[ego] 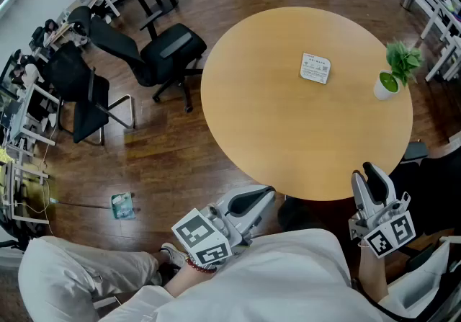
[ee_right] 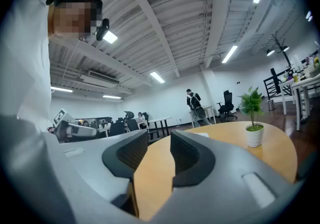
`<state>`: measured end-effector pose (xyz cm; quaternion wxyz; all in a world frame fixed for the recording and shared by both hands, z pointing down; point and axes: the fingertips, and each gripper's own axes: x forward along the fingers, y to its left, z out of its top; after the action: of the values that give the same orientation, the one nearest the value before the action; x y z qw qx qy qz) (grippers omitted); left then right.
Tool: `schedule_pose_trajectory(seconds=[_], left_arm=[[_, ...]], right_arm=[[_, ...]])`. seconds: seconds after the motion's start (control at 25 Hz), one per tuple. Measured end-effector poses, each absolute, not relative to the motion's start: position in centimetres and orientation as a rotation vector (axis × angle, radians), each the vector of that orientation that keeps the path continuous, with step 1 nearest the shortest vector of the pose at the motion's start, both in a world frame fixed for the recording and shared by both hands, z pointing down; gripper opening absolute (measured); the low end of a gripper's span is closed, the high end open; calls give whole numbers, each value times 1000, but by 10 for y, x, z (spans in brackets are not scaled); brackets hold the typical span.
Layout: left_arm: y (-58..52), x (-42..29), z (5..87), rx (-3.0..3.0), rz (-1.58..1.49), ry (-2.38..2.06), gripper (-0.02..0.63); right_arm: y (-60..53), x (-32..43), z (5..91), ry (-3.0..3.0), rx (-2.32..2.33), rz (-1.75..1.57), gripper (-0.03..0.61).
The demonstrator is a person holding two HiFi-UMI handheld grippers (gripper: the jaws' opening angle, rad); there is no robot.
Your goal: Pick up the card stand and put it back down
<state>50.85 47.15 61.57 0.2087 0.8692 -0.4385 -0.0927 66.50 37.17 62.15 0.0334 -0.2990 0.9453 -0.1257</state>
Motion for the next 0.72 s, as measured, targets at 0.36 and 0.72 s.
schedule_pose_trajectory(seconds=[0.36, 0.72], left_arm=[[315, 494, 612, 2324, -223, -1390, 0], [253, 478, 653, 2101, -106, -1554, 0]], right_arm=[[140, 637, 705, 3148, -899, -429, 257], [-36, 608, 797, 3222, -832, -689, 250]])
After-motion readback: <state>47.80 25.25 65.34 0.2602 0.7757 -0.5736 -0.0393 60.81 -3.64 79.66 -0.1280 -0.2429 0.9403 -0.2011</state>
